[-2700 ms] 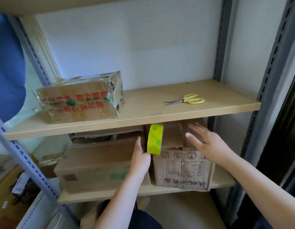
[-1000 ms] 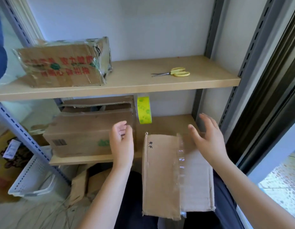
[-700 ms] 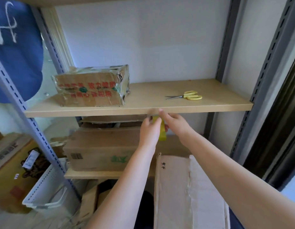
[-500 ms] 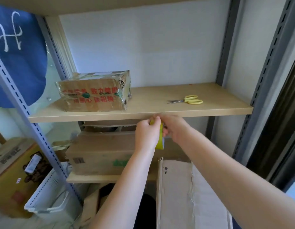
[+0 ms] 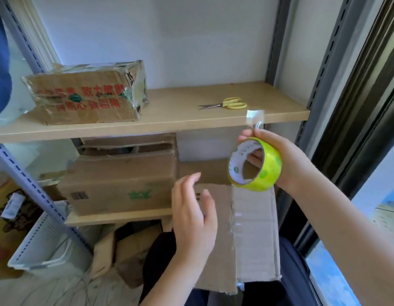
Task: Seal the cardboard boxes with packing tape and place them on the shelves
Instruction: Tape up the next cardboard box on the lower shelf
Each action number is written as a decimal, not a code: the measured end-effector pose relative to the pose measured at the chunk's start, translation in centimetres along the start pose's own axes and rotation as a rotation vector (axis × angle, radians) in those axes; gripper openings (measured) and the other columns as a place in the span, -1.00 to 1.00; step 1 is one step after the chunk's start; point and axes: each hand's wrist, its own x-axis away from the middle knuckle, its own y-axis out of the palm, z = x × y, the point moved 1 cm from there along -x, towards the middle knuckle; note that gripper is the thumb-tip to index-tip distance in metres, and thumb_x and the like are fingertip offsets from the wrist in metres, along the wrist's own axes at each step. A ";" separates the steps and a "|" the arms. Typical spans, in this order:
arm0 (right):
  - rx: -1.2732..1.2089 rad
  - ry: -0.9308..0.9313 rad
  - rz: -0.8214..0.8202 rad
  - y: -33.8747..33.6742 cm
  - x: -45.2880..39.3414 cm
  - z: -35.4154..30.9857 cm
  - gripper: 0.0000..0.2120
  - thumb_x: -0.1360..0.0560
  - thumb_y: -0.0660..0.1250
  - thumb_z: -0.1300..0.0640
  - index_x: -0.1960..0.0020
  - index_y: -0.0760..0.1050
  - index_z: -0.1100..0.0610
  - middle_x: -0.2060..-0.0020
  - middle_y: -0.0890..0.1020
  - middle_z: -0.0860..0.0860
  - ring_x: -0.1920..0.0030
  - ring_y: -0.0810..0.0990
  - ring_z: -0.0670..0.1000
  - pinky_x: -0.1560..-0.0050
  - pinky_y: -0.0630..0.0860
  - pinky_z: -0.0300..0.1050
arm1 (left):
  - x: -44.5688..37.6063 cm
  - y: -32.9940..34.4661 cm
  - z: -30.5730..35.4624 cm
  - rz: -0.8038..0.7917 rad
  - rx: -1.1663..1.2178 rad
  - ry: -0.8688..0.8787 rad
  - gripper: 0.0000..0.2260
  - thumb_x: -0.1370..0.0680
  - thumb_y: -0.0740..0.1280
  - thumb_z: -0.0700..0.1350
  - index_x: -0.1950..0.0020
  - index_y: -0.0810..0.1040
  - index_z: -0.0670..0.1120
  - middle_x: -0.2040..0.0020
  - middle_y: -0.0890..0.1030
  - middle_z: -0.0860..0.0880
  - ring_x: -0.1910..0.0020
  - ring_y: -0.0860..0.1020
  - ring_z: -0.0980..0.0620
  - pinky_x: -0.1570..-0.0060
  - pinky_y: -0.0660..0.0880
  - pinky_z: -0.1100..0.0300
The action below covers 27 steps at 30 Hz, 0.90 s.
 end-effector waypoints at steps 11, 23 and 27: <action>0.059 0.254 0.106 -7.3 1.8 9.7 -0.77 -0.43 0.35 0.15 0.06 0.63 0.31 0.16 0.68 0.23 0.20 0.68 0.13 0.13 0.64 -0.06 | -1.7 7.8 -5.3 -0.373 -0.732 0.223 -0.38 -0.57 0.14 0.23 -0.55 0.29 -0.06 -0.28 0.49 -0.11 -0.27 0.43 -0.18 -0.43 0.19 -0.15; 0.147 0.211 0.117 -9.1 1.2 11.1 -0.77 -0.44 0.37 0.16 0.08 0.68 0.31 0.11 0.68 0.30 0.16 0.69 0.17 0.07 0.62 -0.05 | -4.8 7.8 -7.4 -0.532 -0.571 0.422 -0.59 -0.65 0.08 0.15 -0.47 0.41 0.14 -0.15 0.58 0.17 -0.09 0.51 0.03 0.02 0.36 0.03; 0.147 0.202 0.104 -7.5 1.0 11.3 -0.80 -0.51 0.34 0.18 0.13 0.69 0.28 0.12 0.69 0.27 0.15 0.68 0.15 -0.08 0.58 0.03 | -5.2 7.5 -6.9 -0.551 -0.416 0.226 -0.57 -0.55 0.34 0.18 -0.38 0.54 0.07 -0.09 0.67 0.10 -0.08 0.57 0.00 -0.04 0.39 0.05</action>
